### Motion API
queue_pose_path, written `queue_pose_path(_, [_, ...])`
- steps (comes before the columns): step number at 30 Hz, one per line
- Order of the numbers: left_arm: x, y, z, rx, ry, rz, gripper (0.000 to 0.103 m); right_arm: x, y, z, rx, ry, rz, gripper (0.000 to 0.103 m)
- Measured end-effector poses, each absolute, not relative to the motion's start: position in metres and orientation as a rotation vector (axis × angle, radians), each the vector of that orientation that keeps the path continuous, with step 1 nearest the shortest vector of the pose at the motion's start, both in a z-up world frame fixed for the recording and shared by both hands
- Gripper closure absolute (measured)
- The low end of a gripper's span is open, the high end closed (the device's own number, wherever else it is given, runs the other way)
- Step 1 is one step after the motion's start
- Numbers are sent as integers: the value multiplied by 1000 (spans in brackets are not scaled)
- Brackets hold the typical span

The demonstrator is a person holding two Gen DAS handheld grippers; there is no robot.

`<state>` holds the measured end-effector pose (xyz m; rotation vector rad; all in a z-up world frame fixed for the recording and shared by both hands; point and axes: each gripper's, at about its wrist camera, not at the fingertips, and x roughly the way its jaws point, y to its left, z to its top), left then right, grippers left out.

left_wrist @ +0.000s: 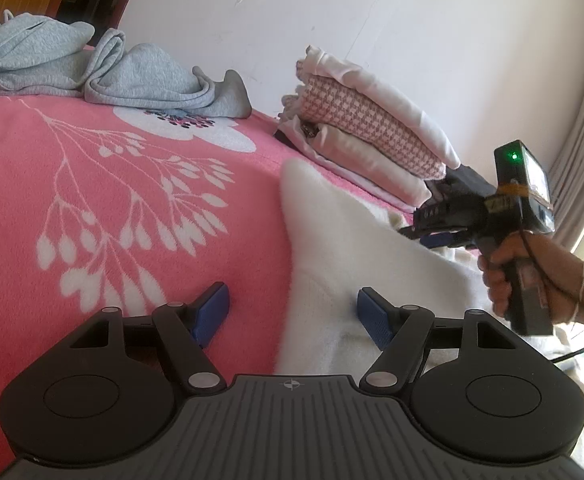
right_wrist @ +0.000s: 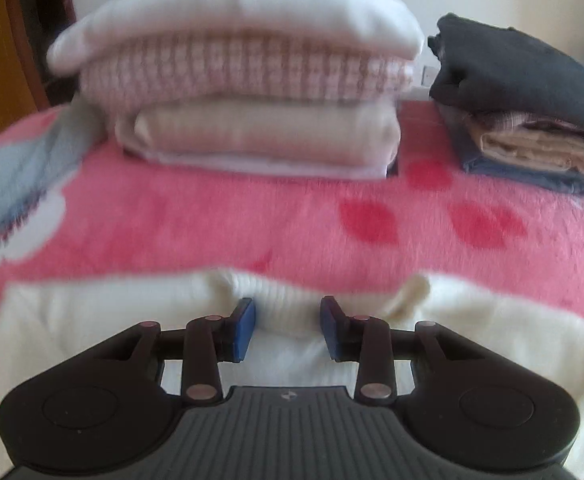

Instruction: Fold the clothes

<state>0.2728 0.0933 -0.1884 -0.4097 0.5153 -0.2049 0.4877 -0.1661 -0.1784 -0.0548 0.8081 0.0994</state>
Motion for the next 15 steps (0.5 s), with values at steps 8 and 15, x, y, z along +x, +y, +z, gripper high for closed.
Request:
queue_pose_path(8, [274,93,-189,-408,515,-205,31,478,-203,-127,33,586,31,65])
queue_pose_path(15, [274,94,-189,-407,516,-206,31,497,-247,-138,129,671,-82,68])
